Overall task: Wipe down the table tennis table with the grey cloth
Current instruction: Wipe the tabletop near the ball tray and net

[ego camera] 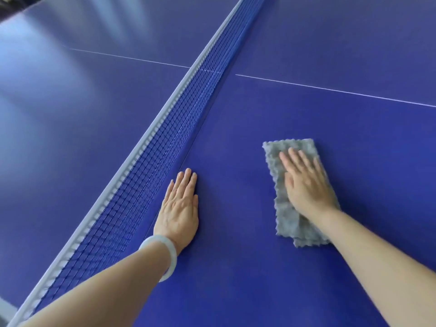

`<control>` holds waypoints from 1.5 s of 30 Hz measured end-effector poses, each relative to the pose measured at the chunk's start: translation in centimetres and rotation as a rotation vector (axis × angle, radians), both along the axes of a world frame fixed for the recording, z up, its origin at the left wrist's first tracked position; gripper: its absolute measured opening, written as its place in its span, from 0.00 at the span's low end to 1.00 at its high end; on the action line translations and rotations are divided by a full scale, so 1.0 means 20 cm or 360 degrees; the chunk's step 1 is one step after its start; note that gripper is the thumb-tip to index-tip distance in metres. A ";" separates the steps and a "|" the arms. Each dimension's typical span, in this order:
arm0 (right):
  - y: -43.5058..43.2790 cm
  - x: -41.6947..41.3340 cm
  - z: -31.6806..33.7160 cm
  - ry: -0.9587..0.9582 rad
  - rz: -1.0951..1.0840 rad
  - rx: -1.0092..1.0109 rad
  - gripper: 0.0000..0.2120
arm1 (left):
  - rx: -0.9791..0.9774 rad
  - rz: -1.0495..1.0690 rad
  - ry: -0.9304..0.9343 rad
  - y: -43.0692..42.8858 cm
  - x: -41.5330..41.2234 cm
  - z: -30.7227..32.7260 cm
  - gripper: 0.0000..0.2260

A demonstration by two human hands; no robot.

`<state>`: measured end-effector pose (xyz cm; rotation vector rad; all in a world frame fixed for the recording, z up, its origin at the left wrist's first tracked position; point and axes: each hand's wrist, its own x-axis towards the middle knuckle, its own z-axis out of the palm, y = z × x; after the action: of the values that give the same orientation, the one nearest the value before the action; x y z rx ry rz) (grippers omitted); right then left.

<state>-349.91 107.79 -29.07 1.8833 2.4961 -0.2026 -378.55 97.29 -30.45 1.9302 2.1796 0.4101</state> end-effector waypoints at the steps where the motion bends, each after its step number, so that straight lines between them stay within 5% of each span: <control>1: 0.12 0.05 0.02 -0.0024 -0.0225 -0.0038 0.27 | -0.0001 0.0010 -0.0005 0.00 0.00 0.00 0.24; 4: 0.15 -0.10 0.00 0.0043 -0.0430 0.0008 0.28 | -0.0038 0.0017 0.0016 0.00 0.00 0.00 0.25; 8: -0.20 -0.51 -0.06 0.0190 0.0560 0.0064 0.28 | -0.0069 0.0021 0.0072 0.01 0.00 -0.01 0.25; 11: -0.01 -0.53 -0.03 0.0165 0.1010 0.0013 0.27 | -0.0071 0.0031 0.0075 0.02 0.00 0.00 0.25; 15: 0.50 -0.33 -0.01 0.0061 0.0241 0.0037 0.27 | -0.0075 0.0079 0.0074 0.02 0.02 0.01 0.26; 18: 0.46 -0.46 -0.01 0.0100 -0.0254 0.0001 0.28 | -0.0095 0.0113 0.0084 0.02 0.02 0.01 0.25; 20: 0.25 -0.67 -0.02 0.0166 -0.0063 0.0041 0.29 | -0.0104 0.0128 0.0090 0.02 0.02 0.02 0.25; 24: 0.14 -0.76 -0.02 0.0223 0.0900 -0.0034 0.27 | -0.0087 0.0139 0.0139 0.03 0.05 0.04 0.24; 29: 0.55 -0.17 -0.04 0.0115 0.0106 0.0110 0.27 | 0.0073 0.0187 0.0146 0.23 0.15 0.08 0.17; 34: 0.54 0.01 -0.03 0.0044 -0.0431 0.0092 0.28 | -0.0045 0.0085 0.0162 0.58 0.34 0.04 0.26; 36: 0.52 -0.08 -0.04 0.0075 -0.0337 0.0109 0.28 | -0.0075 0.0140 0.0183 0.62 0.37 0.00 0.26; 41: 0.64 -0.37 -0.04 0.0150 0.0661 0.0041 0.28 | -0.0112 0.0143 0.0219 0.62 0.36 -0.01 0.29; 45: 0.97 -0.63 -0.02 0.0148 0.0705 -0.0022 0.26 | -0.0158 0.0168 0.0206 0.63 0.36 0.01 0.30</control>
<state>-362.50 127.24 -29.52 1.2926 2.8793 -0.3015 -371.26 109.94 -30.21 1.8429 2.3420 0.1936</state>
